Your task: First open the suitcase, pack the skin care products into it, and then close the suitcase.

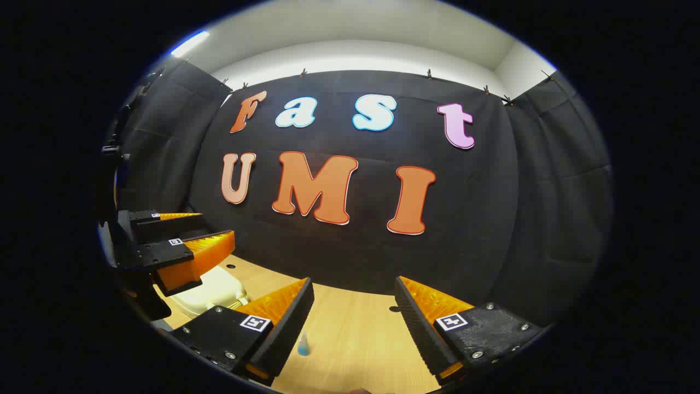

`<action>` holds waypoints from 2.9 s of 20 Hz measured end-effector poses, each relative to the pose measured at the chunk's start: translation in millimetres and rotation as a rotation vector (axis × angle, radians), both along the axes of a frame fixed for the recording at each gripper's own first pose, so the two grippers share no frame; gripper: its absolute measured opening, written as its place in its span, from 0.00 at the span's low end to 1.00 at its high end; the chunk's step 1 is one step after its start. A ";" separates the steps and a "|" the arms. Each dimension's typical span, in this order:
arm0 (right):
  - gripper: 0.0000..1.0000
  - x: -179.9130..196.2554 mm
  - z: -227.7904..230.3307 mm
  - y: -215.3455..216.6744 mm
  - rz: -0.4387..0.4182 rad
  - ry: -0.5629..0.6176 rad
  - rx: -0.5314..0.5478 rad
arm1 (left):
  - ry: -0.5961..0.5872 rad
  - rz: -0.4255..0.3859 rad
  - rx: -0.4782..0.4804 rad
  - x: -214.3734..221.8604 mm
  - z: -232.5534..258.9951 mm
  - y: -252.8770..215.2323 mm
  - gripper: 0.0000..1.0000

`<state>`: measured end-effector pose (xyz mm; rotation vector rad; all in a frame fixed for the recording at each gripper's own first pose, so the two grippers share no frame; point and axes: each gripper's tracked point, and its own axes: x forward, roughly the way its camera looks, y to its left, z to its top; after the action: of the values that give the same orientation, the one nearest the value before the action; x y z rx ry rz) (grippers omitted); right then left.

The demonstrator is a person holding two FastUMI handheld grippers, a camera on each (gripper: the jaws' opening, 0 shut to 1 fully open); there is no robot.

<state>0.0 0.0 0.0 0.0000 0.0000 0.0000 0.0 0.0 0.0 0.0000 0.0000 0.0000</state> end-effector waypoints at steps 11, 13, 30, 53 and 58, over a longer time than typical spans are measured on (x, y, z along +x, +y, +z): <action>0.94 31.5 -5.3 39.9 0.120 0.013 -0.009 | -0.032 0.049 -0.023 12.7 0.9 32.5 0.99; 0.94 41.4 -5.1 39.7 0.139 0.004 -0.004 | -0.040 0.066 -0.015 17.8 3.5 33.4 0.98; 0.95 93.6 -26.8 14.6 0.236 -0.008 0.050 | 0.155 0.184 0.336 35.4 -95.2 55.4 0.97; 0.95 109.7 -55.2 -39.9 0.074 0.040 0.049 | 0.587 -0.082 1.086 25.9 -342.7 75.3 0.79; 0.95 105.5 -53.6 -37.5 0.084 0.026 0.023 | 0.639 -0.086 1.207 35.4 -367.8 84.6 0.64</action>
<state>105.5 -37.5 -53.6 0.0233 0.0257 0.0838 35.4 84.6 -367.8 1.2071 0.6387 -0.0856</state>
